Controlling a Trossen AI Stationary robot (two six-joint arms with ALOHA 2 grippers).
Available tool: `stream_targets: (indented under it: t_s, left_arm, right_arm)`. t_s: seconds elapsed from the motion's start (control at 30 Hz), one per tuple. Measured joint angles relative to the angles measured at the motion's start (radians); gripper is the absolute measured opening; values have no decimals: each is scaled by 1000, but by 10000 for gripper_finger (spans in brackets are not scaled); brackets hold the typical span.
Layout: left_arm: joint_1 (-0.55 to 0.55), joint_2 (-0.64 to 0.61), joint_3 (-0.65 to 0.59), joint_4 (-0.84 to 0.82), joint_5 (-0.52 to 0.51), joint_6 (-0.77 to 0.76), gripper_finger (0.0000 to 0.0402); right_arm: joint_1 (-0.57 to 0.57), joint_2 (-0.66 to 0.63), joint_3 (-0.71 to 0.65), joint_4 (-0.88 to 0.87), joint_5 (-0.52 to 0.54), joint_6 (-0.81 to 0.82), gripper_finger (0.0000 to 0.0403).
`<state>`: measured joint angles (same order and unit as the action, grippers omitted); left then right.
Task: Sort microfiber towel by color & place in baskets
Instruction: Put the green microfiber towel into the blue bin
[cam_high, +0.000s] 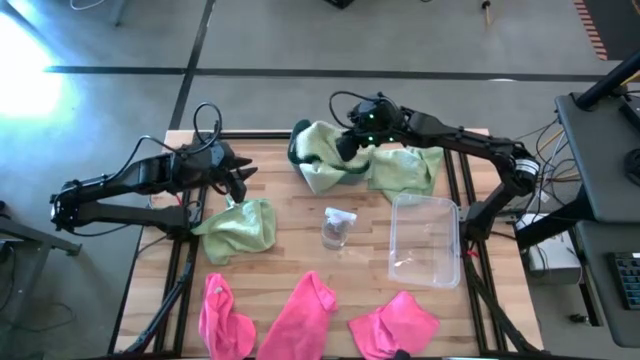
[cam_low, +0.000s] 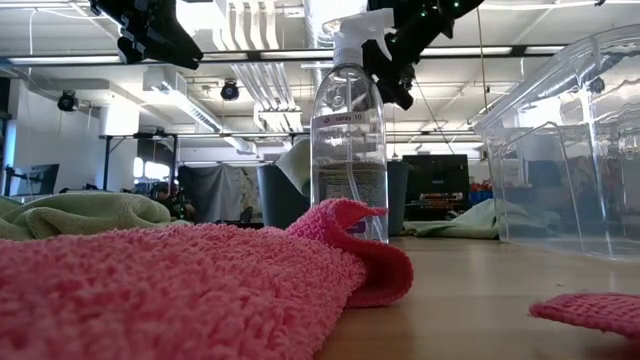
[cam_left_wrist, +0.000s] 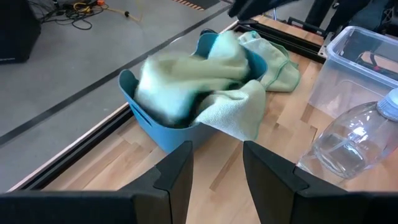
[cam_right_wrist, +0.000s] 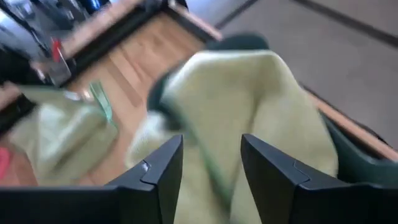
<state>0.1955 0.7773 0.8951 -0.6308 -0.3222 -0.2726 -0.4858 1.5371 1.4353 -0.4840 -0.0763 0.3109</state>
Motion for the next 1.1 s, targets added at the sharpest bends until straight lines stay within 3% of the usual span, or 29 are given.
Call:
stream_targets:
  t_s: [0.1, 0.3, 0.43, 0.7, 0.9, 1.03, 1.1]
  left_arm:
    - [0, 0, 0, -6, 2, -2, 126]
    - [0, 0, 0, -23, 19, -7, 126]
    - [0, 0, 0, -23, 19, -7, 126]
    - [0, 1, 0, -21, 19, -18, 126]
    - [0, 0, 0, -25, 19, -28, 126]
    - [0, 0, -1, -29, 19, -28, 126]
    - [0, 0, -1, -31, 19, -28, 126]
  right_arm:
    - [-5, -18, 0, -147, 44, -48, 160]
    - [-30, -33, 0, -526, 256, -103, 158]
    - [-52, -27, 0, -688, 279, -90, 156]
    - [-52, -24, 0, -749, 290, -60, 148]
    - [-61, -24, -9, -794, 383, -66, 157]
    - [-87, -24, -54, -785, 369, -46, 160]
    - [-106, -24, -93, -757, 307, -51, 160]
